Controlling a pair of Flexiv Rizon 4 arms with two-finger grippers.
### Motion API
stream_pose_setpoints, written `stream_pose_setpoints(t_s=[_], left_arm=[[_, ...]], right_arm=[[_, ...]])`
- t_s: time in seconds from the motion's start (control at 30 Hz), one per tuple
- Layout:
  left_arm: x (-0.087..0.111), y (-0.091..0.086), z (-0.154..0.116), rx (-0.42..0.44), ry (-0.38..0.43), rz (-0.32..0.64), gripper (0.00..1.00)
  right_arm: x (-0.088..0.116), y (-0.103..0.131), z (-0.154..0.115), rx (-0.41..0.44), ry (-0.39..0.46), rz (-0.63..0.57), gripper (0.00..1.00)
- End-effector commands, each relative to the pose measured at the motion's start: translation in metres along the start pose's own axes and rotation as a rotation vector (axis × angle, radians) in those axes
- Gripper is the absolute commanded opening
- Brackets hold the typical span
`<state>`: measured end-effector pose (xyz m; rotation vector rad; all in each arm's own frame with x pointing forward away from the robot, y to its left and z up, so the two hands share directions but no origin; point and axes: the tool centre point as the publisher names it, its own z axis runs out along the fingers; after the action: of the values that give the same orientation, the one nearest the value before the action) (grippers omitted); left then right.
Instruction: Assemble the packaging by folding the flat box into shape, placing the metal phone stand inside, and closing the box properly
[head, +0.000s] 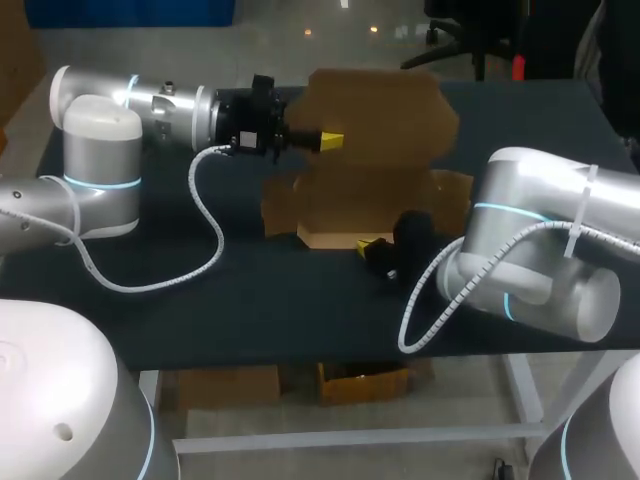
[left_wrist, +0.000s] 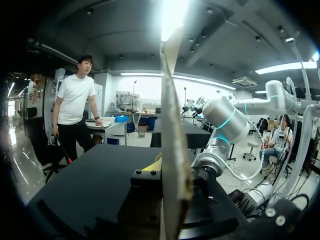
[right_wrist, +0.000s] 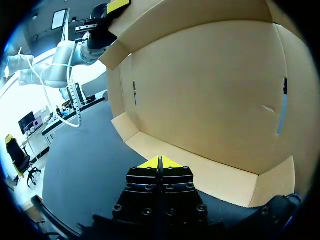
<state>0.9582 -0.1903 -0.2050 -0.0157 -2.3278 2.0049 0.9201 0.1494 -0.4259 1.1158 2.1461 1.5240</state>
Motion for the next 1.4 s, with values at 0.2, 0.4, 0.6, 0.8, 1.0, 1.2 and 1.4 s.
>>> stream_pose_setpoints(t_s=[0.2, 0.4, 0.6, 0.8, 1.0, 1.2, 1.4], left_arm=[[0.007, 0.004, 0.001, -0.007, 0.020, -0.009, 0.00], [0.009, 0.008, 0.004, -0.004, 0.031, -0.030, 0.00], [0.014, 0.011, 0.006, -0.002, 0.046, -0.048, 0.00], [0.019, 0.014, 0.005, -0.011, 0.051, -0.061, 0.00], [0.023, 0.016, 0.003, -0.018, 0.055, -0.066, 0.00], [0.025, 0.018, 0.002, -0.018, 0.056, -0.071, 0.00], [0.026, 0.023, 0.004, -0.001, 0.057, -0.078, 0.00]], right_arm=[[0.002, -0.001, 0.002, -0.004, -0.008, 0.000, 0.00], [0.002, -0.001, 0.002, -0.004, -0.008, 0.000, 0.00], [0.002, -0.001, 0.002, -0.004, -0.008, 0.000, 0.00], [0.002, -0.001, 0.002, -0.004, -0.008, 0.000, 0.00], [0.002, -0.001, 0.002, -0.004, -0.008, 0.000, 0.00], [0.002, -0.001, 0.002, -0.004, -0.008, 0.000, 0.00], [0.002, -0.001, 0.002, -0.004, -0.008, 0.000, 0.00]])
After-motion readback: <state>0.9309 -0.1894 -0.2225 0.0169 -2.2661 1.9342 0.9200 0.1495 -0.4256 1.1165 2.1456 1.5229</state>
